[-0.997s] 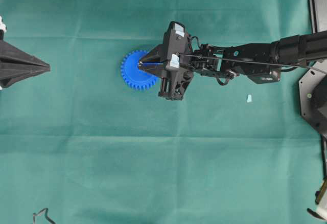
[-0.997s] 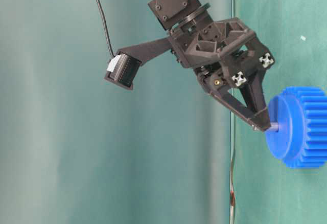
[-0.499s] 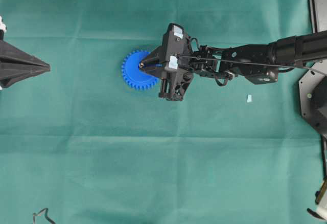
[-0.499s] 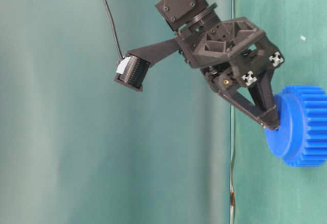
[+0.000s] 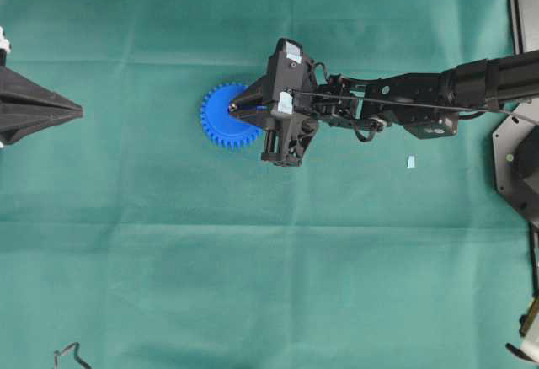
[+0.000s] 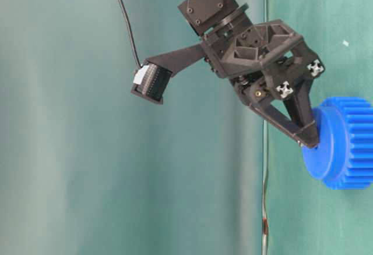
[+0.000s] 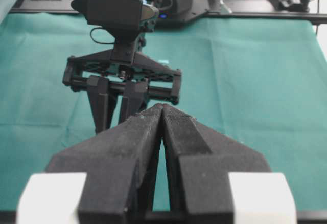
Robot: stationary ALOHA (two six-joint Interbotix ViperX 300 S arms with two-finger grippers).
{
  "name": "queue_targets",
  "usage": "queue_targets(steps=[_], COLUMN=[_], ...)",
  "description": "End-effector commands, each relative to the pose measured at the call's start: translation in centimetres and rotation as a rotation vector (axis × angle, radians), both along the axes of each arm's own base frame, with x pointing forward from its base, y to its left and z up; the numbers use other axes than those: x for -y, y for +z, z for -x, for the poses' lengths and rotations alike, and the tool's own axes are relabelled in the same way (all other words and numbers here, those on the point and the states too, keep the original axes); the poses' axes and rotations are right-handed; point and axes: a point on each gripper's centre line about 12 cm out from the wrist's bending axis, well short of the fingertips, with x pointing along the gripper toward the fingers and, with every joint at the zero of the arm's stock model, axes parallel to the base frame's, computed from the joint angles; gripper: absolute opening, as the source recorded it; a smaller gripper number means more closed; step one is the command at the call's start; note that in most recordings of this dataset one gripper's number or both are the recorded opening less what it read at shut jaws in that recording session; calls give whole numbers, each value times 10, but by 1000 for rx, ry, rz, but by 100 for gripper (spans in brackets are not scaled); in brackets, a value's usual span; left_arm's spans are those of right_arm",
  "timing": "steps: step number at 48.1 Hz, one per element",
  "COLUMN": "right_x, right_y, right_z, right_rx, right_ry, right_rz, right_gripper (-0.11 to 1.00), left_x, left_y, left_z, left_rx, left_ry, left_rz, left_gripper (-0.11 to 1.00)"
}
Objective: Insert the shaft into the center hole of the gear.
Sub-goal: 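Align and lower the held shaft down into the gear's center hole, then open the right gripper and raise it off the inserted shaft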
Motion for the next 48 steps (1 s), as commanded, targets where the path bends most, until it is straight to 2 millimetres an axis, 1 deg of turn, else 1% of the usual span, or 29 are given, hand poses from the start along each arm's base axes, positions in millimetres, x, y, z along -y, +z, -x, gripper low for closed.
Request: queue_targets(steps=[1, 17, 18, 20, 21, 22, 27, 29, 30, 31, 38, 48], right_x=[1, 2, 2, 2, 2, 2, 2, 2, 2, 2, 2, 0], right_y=[9, 11, 11, 12, 12, 13, 17, 18, 19, 21, 34, 76], right_z=[-5, -6, -6, -7, -7, -7, -9, -9, -9, -9, -6, 5], right_rx=[28, 36, 34, 39, 39, 40, 52, 54, 57, 61, 90, 175], right_ry=[-5, -6, -6, -6, -6, -6, -5, -5, -5, -5, -3, 3], right_rz=[1, 0, 0, 1, 1, 1, 4, 4, 4, 5, 11, 30], right_gripper=[17, 19, 21, 30, 35, 43, 75, 84, 86, 87, 81, 81], left_x=[0, 0, 0, 0, 0, 0, 0, 0, 0, 0, 0, 0], left_y=[8, 8, 9, 8, 9, 9, 8, 8, 8, 8, 8, 8], left_z=[-3, -3, -3, -3, -3, -3, -3, -3, -3, -3, -3, -3], left_rx=[20, 20, 21, 20, 21, 21, 20, 20, 20, 18, 12, 15], left_ry=[1, 1, 1, 1, 1, 1, 1, 1, 1, 1, 1, 1], left_rz=[-1, -3, -3, -3, -1, -3, -3, -3, -3, -3, -3, -3], left_gripper=[0, 0, 0, 0, 0, 0, 0, 0, 0, 0, 0, 0])
